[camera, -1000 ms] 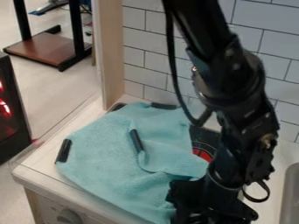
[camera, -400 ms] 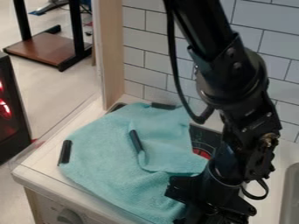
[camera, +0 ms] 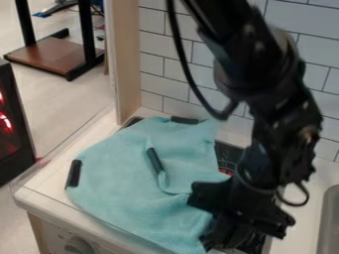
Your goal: Move the cloth to the left of the stove
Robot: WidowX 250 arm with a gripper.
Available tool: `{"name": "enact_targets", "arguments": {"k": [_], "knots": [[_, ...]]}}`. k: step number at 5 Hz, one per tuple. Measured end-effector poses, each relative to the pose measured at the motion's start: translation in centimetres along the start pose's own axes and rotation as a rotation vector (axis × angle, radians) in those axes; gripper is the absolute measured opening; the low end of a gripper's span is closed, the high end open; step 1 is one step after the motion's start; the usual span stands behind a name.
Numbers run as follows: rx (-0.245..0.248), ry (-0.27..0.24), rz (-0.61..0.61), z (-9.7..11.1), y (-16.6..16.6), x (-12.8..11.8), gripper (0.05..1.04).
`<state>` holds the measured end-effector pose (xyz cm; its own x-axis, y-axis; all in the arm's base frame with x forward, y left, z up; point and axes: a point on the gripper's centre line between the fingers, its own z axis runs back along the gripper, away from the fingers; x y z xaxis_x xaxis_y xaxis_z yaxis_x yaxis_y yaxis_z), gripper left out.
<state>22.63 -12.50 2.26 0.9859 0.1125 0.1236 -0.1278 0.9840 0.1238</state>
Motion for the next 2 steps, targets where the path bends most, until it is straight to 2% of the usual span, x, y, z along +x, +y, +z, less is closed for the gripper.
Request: {"name": "enact_targets", "arguments": {"k": [1,2], "knots": [[-0.001,-0.006,-0.002,1.4,0.7,0.2,0.05],[0.042,0.001,0.028,3.0,2.3,1.9,0.05]]}}
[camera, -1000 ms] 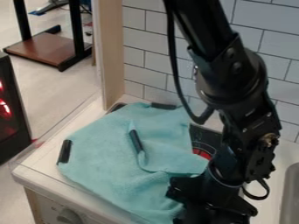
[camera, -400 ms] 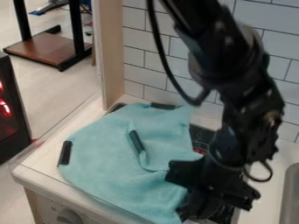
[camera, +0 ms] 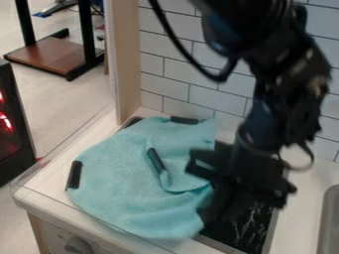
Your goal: Move the cloth to the left of the stove
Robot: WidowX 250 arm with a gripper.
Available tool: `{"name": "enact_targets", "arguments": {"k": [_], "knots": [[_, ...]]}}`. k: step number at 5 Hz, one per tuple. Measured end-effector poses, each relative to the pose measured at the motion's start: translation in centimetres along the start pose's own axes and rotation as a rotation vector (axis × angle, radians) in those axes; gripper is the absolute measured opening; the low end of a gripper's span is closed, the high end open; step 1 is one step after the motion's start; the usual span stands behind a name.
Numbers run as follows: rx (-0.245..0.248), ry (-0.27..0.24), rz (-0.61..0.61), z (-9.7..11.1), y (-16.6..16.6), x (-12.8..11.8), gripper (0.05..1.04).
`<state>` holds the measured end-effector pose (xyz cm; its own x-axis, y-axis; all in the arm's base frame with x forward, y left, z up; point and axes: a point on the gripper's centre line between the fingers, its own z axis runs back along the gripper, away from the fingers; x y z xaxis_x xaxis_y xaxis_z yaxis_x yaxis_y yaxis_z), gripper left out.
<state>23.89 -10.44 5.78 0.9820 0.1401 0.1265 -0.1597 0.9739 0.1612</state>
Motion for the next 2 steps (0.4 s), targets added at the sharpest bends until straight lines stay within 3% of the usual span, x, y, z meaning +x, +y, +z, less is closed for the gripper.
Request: {"name": "enact_targets", "arguments": {"k": [2], "knots": [[0.009,0.008,0.14,1.4,3.3,4.7,0.049]]}}
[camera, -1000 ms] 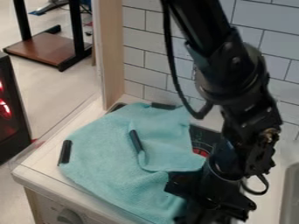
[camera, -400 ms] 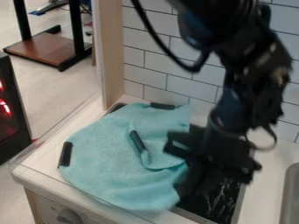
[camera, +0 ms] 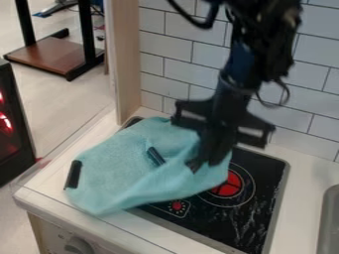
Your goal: Move the cloth to the left of the stove
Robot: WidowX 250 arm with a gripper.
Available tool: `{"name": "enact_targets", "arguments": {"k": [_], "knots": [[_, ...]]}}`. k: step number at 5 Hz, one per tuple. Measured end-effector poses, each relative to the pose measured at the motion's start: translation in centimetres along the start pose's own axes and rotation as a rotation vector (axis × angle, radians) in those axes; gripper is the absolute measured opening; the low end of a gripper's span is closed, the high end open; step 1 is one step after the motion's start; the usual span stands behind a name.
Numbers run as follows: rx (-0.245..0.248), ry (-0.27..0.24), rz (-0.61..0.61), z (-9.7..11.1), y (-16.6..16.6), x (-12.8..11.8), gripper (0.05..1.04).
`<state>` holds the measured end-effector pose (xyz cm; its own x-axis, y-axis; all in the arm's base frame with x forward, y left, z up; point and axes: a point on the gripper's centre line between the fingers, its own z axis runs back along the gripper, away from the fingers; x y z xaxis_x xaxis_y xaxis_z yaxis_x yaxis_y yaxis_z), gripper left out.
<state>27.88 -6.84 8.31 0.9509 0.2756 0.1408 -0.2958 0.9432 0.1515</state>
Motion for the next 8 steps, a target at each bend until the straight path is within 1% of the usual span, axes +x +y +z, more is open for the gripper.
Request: {"name": "enact_targets", "arguments": {"k": [1,2,3,4,5,6,7,8], "knots": [[0.028,0.048,0.049,-1.2,1.2,2.2,0.049],[0.037,0.077,0.066,-2.3,1.6,4.0,0.05],[0.06,0.115,0.09,-4.1,2.2,5.6,0.049],[0.06,0.153,0.103,-6.0,2.8,6.7,0.049],[0.079,0.2,0.108,-7.9,3.4,7.7,0.049],[0.082,0.216,0.093,-8.5,3.3,7.9,0.049],[0.083,0.216,0.101,-8.5,3.3,7.9,0.071],[0.055,0.232,0.155,-8.7,4.2,7.4,0.221]]}}
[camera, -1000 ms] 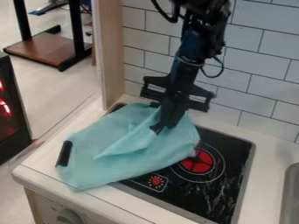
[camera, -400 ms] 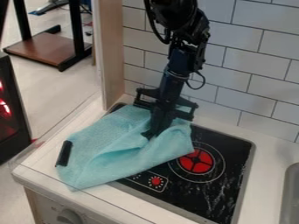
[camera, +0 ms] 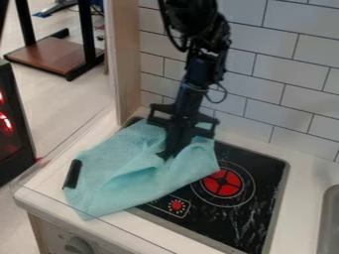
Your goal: Move the cloth to the left of the stove
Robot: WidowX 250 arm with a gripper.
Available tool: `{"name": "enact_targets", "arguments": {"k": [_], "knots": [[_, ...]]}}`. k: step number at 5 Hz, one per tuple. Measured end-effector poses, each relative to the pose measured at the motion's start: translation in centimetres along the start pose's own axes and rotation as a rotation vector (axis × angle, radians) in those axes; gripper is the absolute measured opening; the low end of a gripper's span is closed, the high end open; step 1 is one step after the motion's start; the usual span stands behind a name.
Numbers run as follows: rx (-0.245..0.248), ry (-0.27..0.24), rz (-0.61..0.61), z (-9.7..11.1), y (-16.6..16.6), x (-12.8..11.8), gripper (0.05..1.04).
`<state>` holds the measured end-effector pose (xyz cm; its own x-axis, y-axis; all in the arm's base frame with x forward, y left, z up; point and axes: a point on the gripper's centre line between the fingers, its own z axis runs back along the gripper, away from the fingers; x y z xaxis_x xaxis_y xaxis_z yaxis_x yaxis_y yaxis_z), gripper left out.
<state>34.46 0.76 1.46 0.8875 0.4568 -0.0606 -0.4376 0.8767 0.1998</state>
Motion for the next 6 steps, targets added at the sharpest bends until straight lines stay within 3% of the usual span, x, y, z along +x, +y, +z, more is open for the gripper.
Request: {"name": "enact_targets", "arguments": {"k": [1,2,3,5,6], "knots": [[-0.132,-0.056,0.051,2.4,1.2,-0.4,0.472],[-0.202,-0.069,0.049,2.8,1.5,-0.5,0.781],[-0.206,-0.078,0.049,3.1,1.6,-0.5,1.013],[-0.263,-0.168,0.061,7.1,2.2,-1.0,0.999],[-0.315,-0.137,0.026,8.5,2.0,-2.1,1.0]]}}
